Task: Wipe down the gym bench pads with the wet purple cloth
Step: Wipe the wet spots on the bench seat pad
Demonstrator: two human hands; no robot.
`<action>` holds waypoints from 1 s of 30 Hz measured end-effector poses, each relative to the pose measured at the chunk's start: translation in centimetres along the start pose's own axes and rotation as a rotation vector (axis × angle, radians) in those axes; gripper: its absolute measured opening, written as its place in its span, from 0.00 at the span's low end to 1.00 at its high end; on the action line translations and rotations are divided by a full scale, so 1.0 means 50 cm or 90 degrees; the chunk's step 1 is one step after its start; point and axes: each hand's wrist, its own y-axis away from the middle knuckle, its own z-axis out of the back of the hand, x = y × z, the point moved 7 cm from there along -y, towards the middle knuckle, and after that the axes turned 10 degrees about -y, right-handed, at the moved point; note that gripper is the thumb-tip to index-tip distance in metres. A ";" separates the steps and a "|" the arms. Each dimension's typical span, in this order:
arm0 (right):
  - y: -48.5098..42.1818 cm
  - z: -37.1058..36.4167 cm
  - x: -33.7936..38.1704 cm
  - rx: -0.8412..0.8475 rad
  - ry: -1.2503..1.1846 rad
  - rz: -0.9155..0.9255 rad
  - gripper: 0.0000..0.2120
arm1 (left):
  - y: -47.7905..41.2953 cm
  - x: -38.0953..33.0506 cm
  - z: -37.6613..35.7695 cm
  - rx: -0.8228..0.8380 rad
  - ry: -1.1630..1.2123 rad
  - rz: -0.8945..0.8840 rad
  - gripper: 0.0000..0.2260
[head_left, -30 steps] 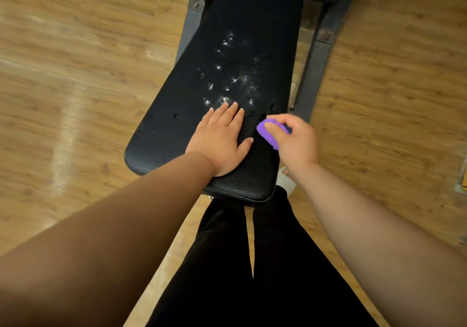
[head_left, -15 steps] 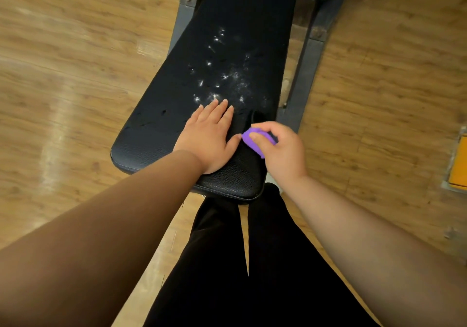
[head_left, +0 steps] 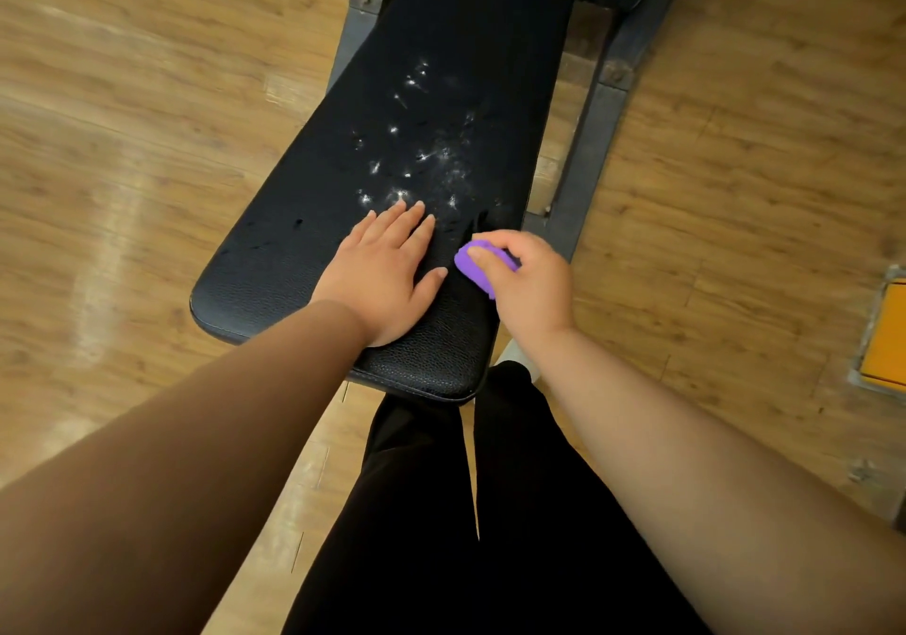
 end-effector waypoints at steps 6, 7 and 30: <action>-0.096 0.000 -0.006 -0.022 0.003 -0.064 0.09 | 0.000 0.000 0.002 0.000 -0.005 0.005 0.28; -0.081 -0.002 -0.005 -0.012 -0.005 -0.060 0.08 | 0.000 0.000 0.002 0.003 -0.006 0.004 0.28; -0.142 0.000 0.007 0.028 0.052 -0.003 0.05 | -0.068 0.002 0.012 -0.017 0.011 0.016 0.31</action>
